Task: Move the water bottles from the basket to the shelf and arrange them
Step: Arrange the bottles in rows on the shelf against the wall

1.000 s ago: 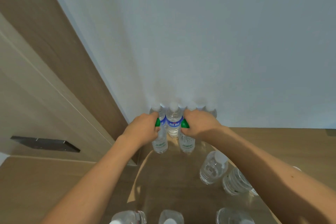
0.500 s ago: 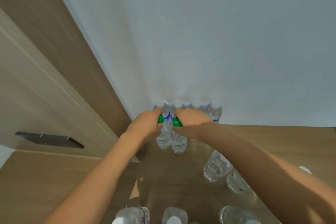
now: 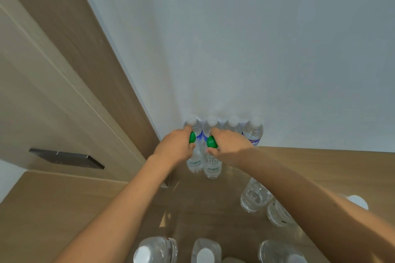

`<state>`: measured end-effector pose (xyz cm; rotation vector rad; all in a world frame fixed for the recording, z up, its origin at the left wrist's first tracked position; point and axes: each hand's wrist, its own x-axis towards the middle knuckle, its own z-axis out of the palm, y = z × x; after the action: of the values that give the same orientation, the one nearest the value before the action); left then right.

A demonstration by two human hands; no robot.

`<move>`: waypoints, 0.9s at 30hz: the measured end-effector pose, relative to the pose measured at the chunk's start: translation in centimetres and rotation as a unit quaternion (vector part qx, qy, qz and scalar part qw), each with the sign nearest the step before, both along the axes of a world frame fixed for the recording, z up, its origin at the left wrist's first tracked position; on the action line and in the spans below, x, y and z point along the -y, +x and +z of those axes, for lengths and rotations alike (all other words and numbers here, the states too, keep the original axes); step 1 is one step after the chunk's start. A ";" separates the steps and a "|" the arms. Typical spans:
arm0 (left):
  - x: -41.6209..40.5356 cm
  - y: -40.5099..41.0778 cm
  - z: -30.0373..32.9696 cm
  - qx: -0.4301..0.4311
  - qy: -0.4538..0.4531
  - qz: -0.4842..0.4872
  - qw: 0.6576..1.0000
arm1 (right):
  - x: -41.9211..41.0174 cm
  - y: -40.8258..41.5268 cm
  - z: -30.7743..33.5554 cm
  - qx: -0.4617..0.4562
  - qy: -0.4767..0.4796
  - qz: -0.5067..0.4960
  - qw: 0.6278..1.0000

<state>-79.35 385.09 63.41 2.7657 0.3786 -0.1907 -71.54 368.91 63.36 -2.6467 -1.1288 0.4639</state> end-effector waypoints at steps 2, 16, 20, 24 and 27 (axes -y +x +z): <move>0.3 -0.8 0.4 0.011 0.000 0.008 1.000 | 0.6 -0.5 0.4 -0.006 0.012 -0.005 1.000; 4.8 -11.8 4.3 0.074 -0.006 0.007 0.997 | 9.7 -6.1 4.6 -0.026 0.067 -0.015 0.997; 6.5 -15.2 3.8 0.057 -0.022 -0.006 0.998 | 10.5 -8.2 3.5 -0.034 0.062 -0.009 0.997; 8.0 -16.9 3.1 0.034 -0.035 -0.010 0.999 | 11.1 -9.5 2.6 -0.053 0.060 -0.014 0.997; 8.5 -17.3 3.0 0.024 -0.029 -0.003 0.999 | 11.9 -9.8 2.7 -0.059 0.057 -0.023 0.996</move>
<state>-96.65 376.57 66.39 2.7095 0.3461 -0.1356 -81.31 356.97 66.03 -2.5065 -1.0244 0.5240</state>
